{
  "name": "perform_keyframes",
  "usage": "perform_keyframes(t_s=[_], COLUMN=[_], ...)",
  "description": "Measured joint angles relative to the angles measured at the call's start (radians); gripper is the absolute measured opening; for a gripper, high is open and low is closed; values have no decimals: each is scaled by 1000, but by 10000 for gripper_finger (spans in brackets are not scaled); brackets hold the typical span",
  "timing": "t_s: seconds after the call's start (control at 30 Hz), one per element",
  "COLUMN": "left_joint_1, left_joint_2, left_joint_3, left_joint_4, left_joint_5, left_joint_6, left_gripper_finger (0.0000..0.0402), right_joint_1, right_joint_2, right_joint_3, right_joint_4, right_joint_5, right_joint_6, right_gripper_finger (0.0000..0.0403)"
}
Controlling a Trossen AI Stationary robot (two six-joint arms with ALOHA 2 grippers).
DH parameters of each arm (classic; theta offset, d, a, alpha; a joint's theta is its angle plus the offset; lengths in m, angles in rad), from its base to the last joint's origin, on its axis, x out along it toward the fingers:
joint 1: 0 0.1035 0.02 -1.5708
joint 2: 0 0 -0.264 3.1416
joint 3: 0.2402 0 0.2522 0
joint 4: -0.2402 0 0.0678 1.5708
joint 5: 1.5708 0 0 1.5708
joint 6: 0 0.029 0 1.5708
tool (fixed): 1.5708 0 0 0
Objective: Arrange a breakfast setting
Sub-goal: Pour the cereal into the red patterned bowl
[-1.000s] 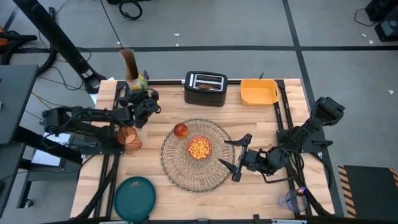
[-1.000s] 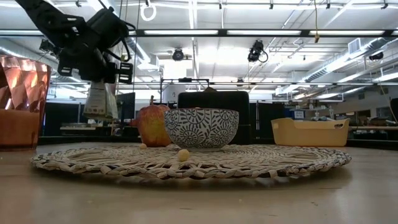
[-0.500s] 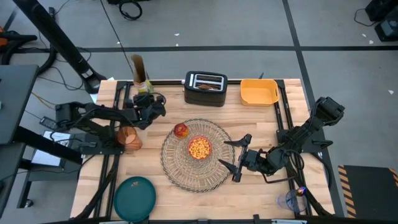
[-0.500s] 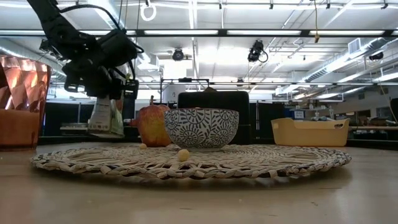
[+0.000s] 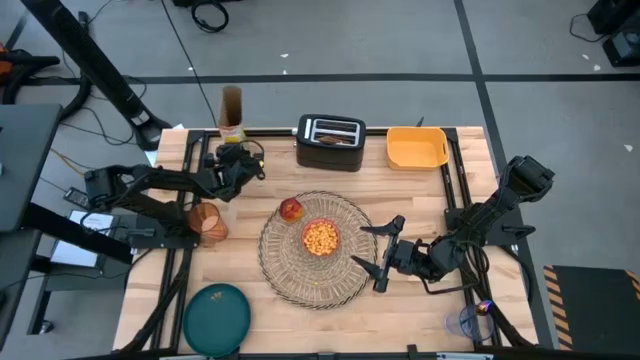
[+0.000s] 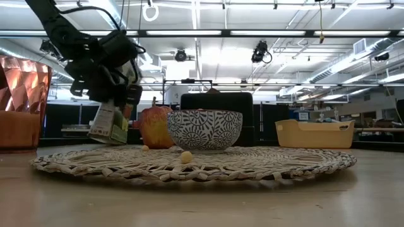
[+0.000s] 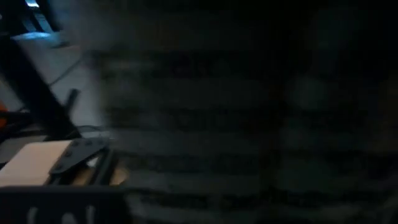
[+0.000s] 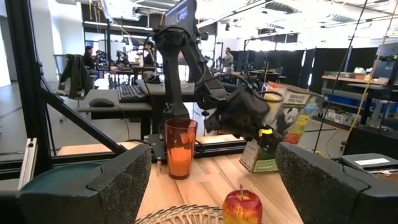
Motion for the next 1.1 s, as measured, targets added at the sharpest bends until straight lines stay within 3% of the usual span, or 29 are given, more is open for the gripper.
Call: perform_keyframes(t_s=[0.3, 0.6, 0.83, 1.1], left_joint_1=[0, -1, -1, -1], left_joint_2=[-137, -233, -321, -427], left_joint_3=[0, 0, -1, -1], left_joint_4=[-157, -322, -408, -565], left_joint_5=[205, 388, 429, 478], left_joint_6=[14, 71, 24, 17], left_gripper_finger=[227, 232, 234, 266], right_joint_1=[4, 6, 6, 6], right_joint_2=[0, 0, 0, 0], right_joint_3=[0, 0, 0, 0], right_joint_4=[0, 1, 0, 0], right_joint_5=[-7, -8, -8, -4], right_joint_6=[0, 0, 0, 0], right_gripper_finger=[348, 348, 348, 348])
